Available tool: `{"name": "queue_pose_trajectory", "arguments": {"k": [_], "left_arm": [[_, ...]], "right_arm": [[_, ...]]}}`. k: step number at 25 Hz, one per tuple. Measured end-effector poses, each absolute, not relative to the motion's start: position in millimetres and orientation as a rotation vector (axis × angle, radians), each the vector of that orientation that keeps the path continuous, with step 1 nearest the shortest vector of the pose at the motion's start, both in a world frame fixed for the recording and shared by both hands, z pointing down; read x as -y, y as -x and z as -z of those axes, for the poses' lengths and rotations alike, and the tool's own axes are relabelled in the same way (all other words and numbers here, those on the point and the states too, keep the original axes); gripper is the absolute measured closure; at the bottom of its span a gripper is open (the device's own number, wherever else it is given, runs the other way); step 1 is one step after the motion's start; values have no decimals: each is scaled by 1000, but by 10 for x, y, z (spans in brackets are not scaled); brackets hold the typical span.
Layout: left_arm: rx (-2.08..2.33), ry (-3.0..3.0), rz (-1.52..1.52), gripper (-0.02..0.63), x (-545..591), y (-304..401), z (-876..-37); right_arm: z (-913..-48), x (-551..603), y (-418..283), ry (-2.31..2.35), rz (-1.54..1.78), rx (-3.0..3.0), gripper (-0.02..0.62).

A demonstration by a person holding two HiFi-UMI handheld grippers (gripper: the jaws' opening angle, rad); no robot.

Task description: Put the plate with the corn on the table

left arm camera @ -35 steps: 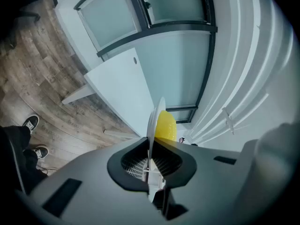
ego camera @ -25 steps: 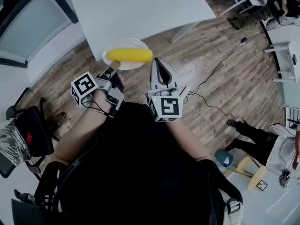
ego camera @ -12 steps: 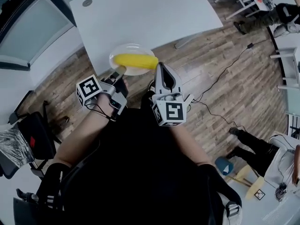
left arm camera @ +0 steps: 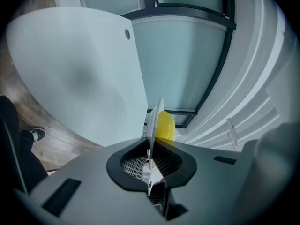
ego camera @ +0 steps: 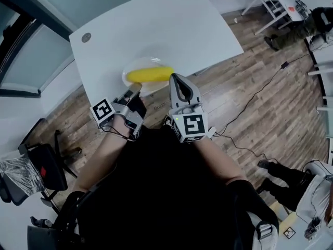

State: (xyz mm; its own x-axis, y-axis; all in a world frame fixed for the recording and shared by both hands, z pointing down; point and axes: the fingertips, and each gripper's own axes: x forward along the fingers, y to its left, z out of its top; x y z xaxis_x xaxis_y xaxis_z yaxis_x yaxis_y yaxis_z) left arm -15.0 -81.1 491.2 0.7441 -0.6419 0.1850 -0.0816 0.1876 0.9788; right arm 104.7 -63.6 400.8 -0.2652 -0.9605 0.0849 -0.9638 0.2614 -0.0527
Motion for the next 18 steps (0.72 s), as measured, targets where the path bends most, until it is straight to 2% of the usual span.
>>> {"name": "queue_pose_trajectory", "arguments": {"k": [6, 18], "left_arm": [[708, -1343, 412, 584, 1142, -192, -5086], [687, -1374, 321, 584, 2233, -242, -5740]], "right_arm": [[-4123, 948, -1387, -1855, -223, 2471, 593], [-4268, 1639, -1427, -1837, -280, 2362, 592]]}}
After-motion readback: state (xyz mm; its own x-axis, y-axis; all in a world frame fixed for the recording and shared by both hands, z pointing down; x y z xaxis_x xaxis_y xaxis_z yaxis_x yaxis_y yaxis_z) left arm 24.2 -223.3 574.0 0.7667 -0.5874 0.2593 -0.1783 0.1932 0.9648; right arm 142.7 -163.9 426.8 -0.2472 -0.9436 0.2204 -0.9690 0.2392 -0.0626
